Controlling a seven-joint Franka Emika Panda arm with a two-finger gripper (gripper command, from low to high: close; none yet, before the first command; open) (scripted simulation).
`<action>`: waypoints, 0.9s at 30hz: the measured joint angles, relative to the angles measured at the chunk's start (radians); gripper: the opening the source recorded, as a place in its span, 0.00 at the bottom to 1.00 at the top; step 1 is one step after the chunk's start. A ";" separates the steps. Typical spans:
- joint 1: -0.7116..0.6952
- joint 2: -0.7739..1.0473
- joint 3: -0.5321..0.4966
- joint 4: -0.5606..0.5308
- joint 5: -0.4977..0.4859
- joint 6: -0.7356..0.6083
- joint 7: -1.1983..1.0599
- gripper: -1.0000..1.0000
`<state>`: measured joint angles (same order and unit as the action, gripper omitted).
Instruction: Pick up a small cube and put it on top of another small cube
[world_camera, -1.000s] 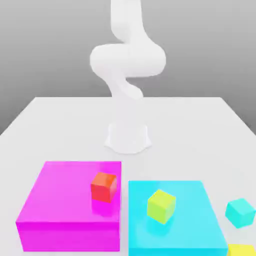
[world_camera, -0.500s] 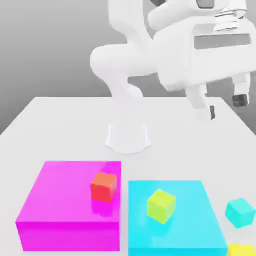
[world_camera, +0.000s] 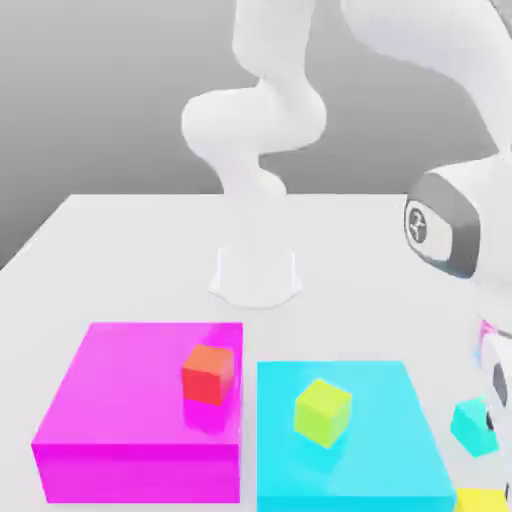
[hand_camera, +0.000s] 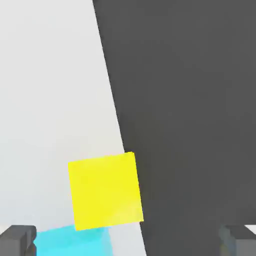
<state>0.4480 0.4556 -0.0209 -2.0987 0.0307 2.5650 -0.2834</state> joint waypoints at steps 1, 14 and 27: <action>0.003 0.036 0.000 0.007 -0.006 0.023 -0.005 0.50; 0.006 0.047 0.000 0.009 -0.011 0.026 -0.010 0.00; 0.049 -0.258 0.172 -0.341 -0.091 0.068 -0.533 0.00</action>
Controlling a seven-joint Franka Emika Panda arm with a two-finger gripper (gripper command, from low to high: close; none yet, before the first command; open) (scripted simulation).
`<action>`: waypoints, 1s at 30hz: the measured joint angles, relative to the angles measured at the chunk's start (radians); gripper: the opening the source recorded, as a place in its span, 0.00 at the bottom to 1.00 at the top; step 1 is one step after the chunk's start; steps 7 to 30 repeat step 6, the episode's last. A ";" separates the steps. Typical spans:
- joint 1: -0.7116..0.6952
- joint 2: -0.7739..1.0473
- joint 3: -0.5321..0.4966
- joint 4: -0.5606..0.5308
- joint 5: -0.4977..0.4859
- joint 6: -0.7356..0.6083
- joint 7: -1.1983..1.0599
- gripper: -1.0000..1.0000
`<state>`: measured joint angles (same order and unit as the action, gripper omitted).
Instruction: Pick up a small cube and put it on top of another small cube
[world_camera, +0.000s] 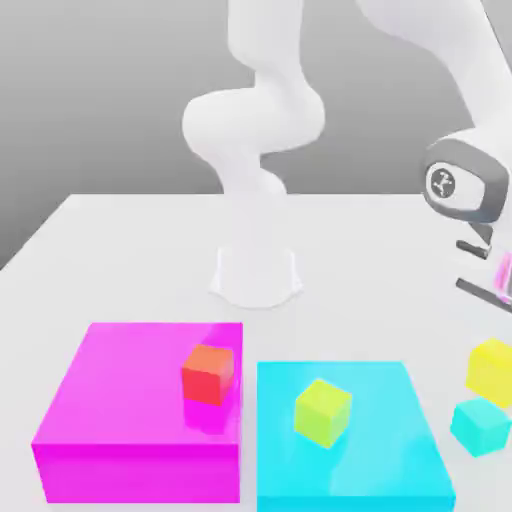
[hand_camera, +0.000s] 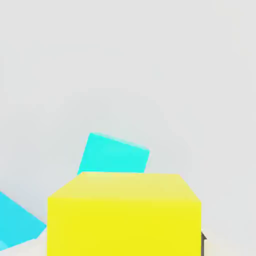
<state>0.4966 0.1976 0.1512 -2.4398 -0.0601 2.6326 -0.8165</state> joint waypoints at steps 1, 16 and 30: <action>0.005 0.030 -0.005 -0.002 -0.011 0.031 0.003 0.00; 0.015 0.087 -0.017 -0.001 -0.032 0.088 0.014 1.00; 0.015 0.087 -0.017 -0.001 -0.032 0.088 0.014 1.00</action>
